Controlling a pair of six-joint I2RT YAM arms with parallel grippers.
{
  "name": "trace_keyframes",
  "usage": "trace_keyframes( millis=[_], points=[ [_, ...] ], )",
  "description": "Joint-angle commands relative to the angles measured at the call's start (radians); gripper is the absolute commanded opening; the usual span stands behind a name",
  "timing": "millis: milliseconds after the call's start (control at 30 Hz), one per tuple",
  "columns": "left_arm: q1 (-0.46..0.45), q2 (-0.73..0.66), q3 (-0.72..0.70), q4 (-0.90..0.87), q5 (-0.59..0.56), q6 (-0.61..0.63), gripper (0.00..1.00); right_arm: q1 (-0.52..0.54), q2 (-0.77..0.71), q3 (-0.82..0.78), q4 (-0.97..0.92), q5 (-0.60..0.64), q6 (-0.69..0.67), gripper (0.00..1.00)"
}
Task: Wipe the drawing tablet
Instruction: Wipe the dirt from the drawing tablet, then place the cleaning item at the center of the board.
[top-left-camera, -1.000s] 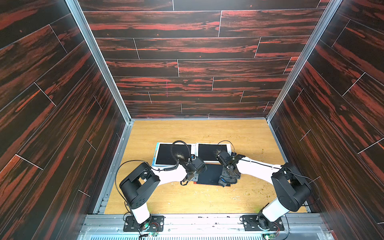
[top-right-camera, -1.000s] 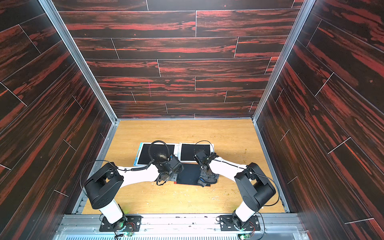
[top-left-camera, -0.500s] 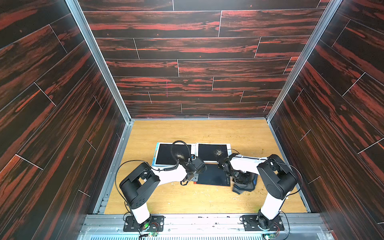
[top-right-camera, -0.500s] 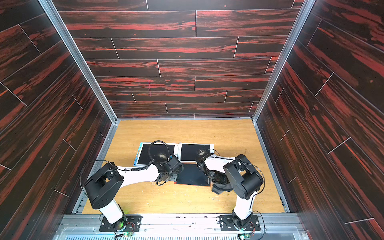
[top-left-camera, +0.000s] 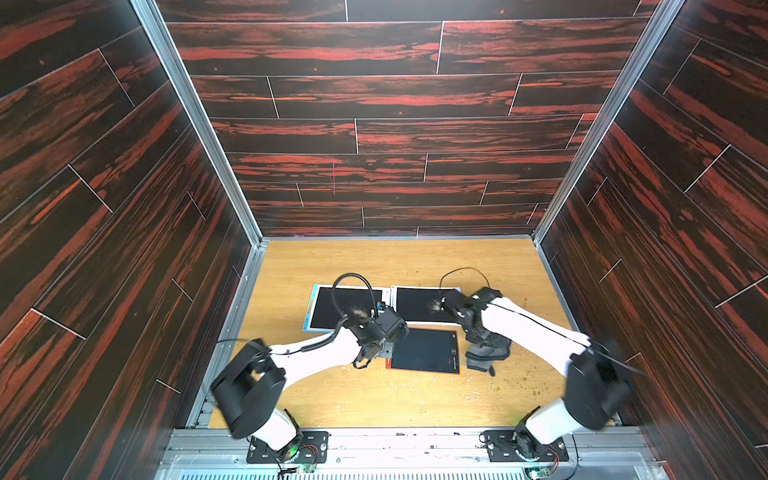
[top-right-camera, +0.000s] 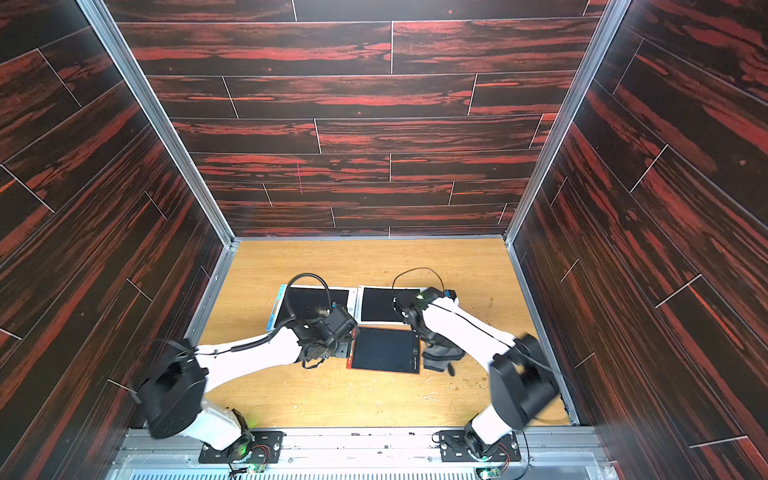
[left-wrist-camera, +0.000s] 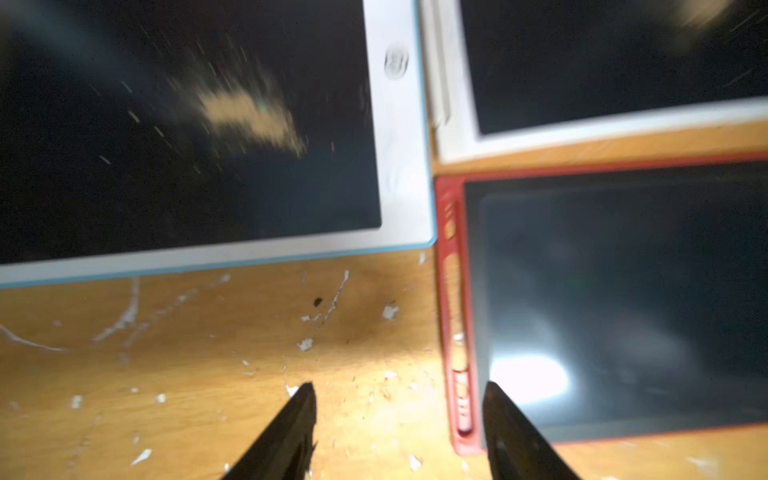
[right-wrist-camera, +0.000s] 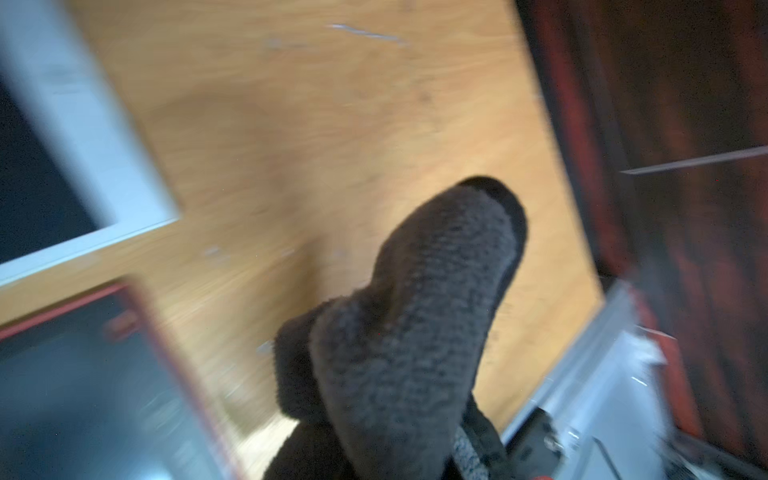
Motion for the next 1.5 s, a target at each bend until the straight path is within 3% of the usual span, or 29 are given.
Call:
trace_keyframes(
  millis=[0, 133, 300, 667, 900, 1167, 1467],
  points=[
    [-0.001, -0.064, 0.013, -0.043, -0.001, 0.008, 0.66, -0.001, -0.061, -0.068, 0.185, -0.165, -0.201, 0.0],
    [-0.001, -0.108, -0.029, -0.022, 0.001, 0.005, 0.67, 0.008, -0.086, -0.121, 0.244, -0.237, -0.237, 0.0],
    [-0.002, -0.151, -0.076, -0.008, -0.011, 0.003, 0.67, 0.068, -0.025, -0.108, 0.24, -0.222, -0.212, 0.0],
    [-0.002, -0.227, -0.16, 0.014, -0.017, -0.007, 0.67, 0.236, 0.364, 0.153, 0.048, -0.037, -0.044, 0.0],
    [-0.002, -0.22, -0.166, 0.021, -0.018, -0.005, 0.67, 0.249, 0.499, 0.145, 0.02, -0.03, 0.053, 0.0],
    [-0.002, -0.191, -0.146, 0.024, -0.016, 0.004, 0.67, 0.229, 0.497, 0.032, -0.068, 0.03, 0.196, 0.05],
    [-0.001, -0.163, -0.133, 0.025, -0.006, -0.001, 0.67, 0.138, 0.396, -0.047, -0.092, 0.044, 0.236, 0.06]
  ],
)
